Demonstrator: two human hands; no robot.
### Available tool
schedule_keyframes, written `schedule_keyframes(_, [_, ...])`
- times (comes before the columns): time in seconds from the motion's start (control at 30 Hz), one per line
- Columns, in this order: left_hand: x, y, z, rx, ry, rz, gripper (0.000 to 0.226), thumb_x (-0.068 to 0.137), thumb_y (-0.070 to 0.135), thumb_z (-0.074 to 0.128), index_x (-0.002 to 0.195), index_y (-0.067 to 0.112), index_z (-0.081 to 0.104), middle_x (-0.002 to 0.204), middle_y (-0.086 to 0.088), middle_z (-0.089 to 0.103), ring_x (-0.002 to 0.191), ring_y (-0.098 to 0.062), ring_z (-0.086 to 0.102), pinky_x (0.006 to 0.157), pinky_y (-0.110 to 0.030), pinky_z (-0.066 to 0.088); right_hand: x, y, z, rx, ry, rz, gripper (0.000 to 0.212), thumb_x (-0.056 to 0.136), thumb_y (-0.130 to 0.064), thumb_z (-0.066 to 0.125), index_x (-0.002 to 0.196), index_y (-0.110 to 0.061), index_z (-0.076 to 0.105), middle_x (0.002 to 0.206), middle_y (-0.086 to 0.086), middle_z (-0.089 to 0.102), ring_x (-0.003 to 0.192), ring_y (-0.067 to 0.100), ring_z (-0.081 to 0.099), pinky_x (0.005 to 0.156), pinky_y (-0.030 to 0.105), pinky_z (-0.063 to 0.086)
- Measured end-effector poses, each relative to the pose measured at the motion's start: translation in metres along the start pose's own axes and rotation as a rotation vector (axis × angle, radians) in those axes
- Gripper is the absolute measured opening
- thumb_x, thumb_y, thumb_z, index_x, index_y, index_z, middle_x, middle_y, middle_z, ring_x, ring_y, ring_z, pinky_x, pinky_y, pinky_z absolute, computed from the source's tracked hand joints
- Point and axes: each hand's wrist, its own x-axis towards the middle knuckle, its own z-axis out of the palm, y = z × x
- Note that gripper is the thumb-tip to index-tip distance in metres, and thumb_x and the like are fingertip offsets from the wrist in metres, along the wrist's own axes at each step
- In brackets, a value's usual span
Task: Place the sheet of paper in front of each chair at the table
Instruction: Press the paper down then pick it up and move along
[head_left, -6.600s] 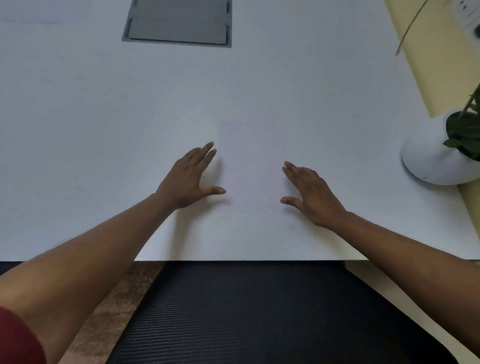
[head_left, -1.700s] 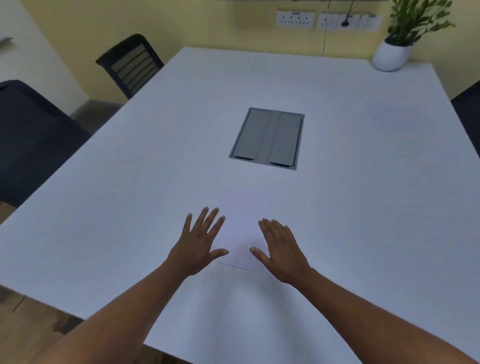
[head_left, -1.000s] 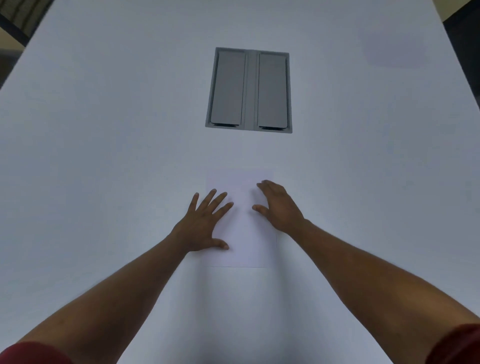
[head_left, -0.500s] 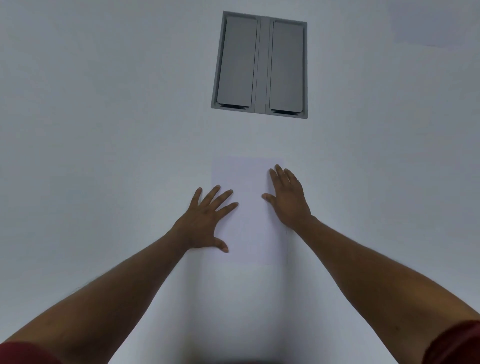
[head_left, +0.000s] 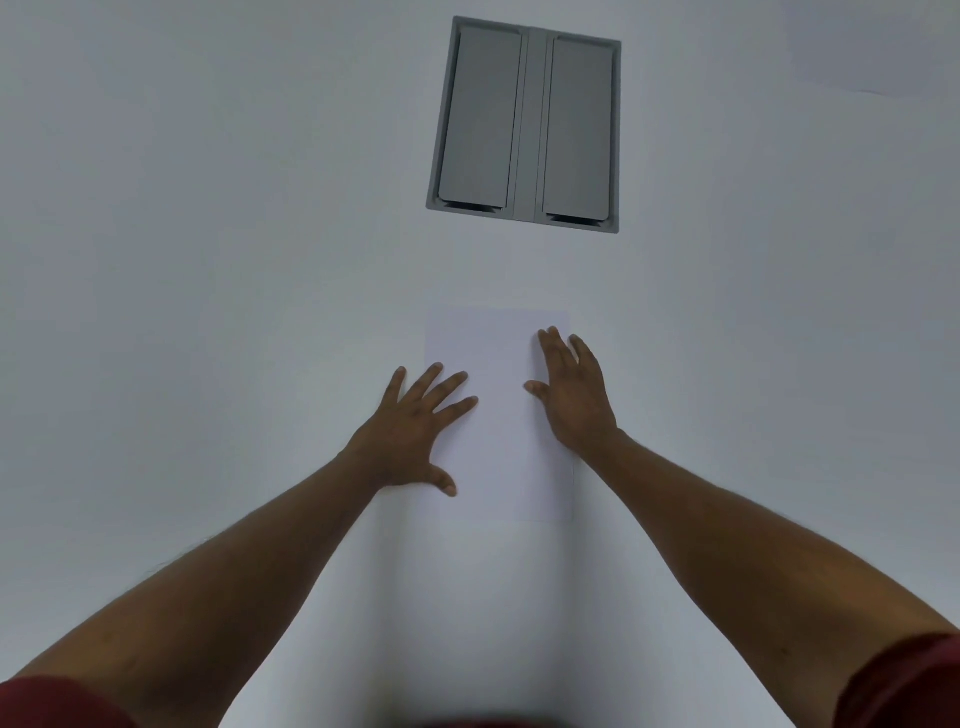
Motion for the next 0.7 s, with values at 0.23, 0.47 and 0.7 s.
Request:
schedule_keyframes(0.23, [0.0,0.0,-0.001,-0.006,-0.02,-0.009,0.136,0.061,0.105,0.042,0.171,0.027,0.024,0.182,-0.004,0.007,0.167,-0.034,-0.002,0.128,-0.072,0.006,0.017,0.005,-0.019,-0.059,0.019,0.02,0.076,0.106,-0.044,0.057,0.167,-0.012,0.025,0.173,0.006,0.031,0.146,0.038,0.039,0.114,0.051,0.038])
schedule_keyframes(0.47, [0.0,0.0,0.001,-0.013,0.004,0.0,0.135,0.062,0.104,0.043,0.171,0.027,0.024,0.182,-0.004,0.008,0.167,-0.033,-0.002,0.129,-0.072,0.007,0.016,0.002,-0.014,-0.126,0.022,0.031,0.069,0.109,-0.043,0.05,0.167,-0.015,0.025,0.177,0.002,0.022,0.143,0.035,0.038,0.111,0.05,0.036])
schedule_keyframes(0.7, [0.0,-0.001,0.001,-0.02,0.015,0.005,0.135,0.062,0.104,0.045,0.171,0.028,0.024,0.182,-0.003,0.009,0.167,-0.033,0.001,0.129,-0.071,0.005,0.012,-0.005,-0.015,0.006,0.077,0.063,0.07,0.105,-0.032,0.063,0.165,-0.017,0.031,0.164,0.005,0.045,0.142,0.036,0.04,0.111,0.049,0.036])
